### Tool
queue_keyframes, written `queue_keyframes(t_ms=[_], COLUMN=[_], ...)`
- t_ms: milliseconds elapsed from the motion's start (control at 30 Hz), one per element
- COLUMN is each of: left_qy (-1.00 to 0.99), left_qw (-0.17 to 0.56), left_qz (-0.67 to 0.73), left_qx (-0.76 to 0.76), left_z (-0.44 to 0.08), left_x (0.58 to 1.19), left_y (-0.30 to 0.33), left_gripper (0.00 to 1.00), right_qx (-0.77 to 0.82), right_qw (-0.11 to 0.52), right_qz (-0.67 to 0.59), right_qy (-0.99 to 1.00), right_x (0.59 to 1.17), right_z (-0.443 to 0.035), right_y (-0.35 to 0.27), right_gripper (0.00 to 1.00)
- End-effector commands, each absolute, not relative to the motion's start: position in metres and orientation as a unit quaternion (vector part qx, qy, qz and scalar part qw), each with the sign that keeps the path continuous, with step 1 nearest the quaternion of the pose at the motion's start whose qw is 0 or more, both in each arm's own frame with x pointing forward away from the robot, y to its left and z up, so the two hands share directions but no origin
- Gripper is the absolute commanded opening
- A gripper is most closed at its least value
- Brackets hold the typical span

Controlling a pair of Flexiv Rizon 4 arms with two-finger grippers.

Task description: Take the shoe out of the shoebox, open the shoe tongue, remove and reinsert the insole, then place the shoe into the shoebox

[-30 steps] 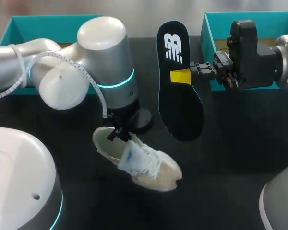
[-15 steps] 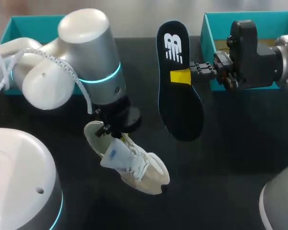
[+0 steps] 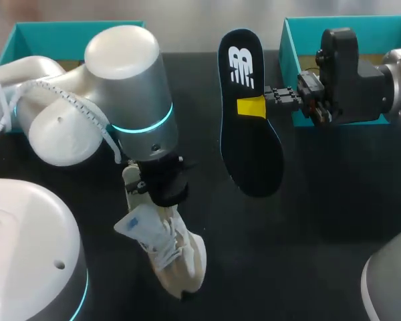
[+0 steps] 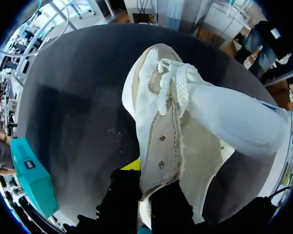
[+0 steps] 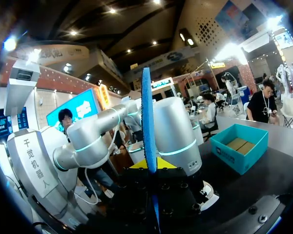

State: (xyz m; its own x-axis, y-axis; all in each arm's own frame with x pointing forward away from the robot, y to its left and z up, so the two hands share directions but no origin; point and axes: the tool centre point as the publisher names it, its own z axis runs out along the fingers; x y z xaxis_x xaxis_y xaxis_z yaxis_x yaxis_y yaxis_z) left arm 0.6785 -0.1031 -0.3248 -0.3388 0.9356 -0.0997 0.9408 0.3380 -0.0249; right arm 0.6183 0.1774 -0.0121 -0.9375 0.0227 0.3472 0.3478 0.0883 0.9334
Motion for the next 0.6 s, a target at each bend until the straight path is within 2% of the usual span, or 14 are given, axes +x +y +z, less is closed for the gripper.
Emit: queue_keyframes(t_ms=[33, 600], left_qy=[0.800, 0.731], left_qw=[0.042, 0.053], left_qz=[-0.040, -0.060], left_qx=[0.597, 0.678], left_z=[-0.321, -0.334], left_x=[0.675, 0.657], left_y=[-0.096, -0.120], left_gripper=[0.00, 0.00], right_qx=[-0.128, -0.128], right_qw=[0.123, 0.123], right_qz=[-0.663, -0.663], right_qy=[-0.727, -0.727], right_x=[0.619, 0.619], right_z=[-0.013, -0.013], right_y=[0.180, 0.180], right_gripper=[0.00, 0.00])
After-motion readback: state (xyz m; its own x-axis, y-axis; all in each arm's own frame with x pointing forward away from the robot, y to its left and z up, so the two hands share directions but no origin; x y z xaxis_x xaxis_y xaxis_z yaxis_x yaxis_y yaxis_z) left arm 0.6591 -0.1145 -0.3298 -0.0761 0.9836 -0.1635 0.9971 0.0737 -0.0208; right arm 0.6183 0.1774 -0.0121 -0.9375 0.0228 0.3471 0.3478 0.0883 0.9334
